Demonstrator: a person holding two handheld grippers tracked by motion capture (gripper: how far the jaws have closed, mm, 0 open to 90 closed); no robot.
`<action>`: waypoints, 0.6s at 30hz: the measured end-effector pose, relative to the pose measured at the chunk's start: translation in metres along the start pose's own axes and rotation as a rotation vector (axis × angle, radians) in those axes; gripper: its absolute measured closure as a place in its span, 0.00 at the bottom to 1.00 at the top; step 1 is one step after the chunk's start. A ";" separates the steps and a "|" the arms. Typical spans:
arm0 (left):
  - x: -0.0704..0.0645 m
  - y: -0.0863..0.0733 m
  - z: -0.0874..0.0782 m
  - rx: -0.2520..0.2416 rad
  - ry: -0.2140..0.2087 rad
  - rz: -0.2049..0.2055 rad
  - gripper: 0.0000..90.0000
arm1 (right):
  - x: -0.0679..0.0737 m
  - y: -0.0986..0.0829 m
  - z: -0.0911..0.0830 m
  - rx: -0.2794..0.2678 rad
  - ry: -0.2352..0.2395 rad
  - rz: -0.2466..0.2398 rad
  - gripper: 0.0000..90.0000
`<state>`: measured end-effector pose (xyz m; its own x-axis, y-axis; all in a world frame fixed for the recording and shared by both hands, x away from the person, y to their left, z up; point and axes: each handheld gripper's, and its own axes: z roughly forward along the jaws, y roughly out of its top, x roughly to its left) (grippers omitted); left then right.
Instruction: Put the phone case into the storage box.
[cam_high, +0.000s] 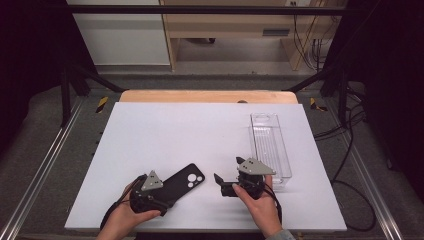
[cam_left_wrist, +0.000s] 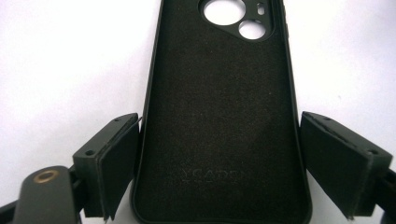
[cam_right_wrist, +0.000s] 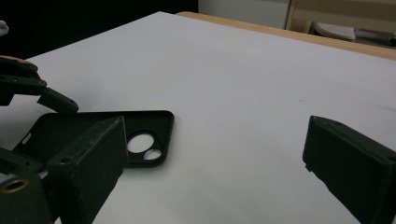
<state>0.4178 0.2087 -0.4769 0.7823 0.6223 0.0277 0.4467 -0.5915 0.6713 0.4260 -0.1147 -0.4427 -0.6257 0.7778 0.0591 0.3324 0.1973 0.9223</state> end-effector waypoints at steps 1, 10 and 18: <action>0.000 0.001 -0.001 -0.006 0.002 0.002 0.16 | 0.000 0.000 0.000 -0.002 -0.001 0.003 0.08; 0.003 0.001 -0.009 -0.045 0.029 -0.003 0.17 | 0.000 0.000 0.002 0.007 -0.002 0.004 0.08; 0.004 0.005 -0.015 -0.092 0.052 -0.001 0.17 | 0.000 0.000 0.002 0.008 0.002 0.000 0.08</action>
<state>0.4161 0.2158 -0.4621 0.7572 0.6501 0.0642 0.4036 -0.5429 0.7365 0.4272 -0.1135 -0.4436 -0.6267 0.7770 0.0600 0.3383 0.2019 0.9191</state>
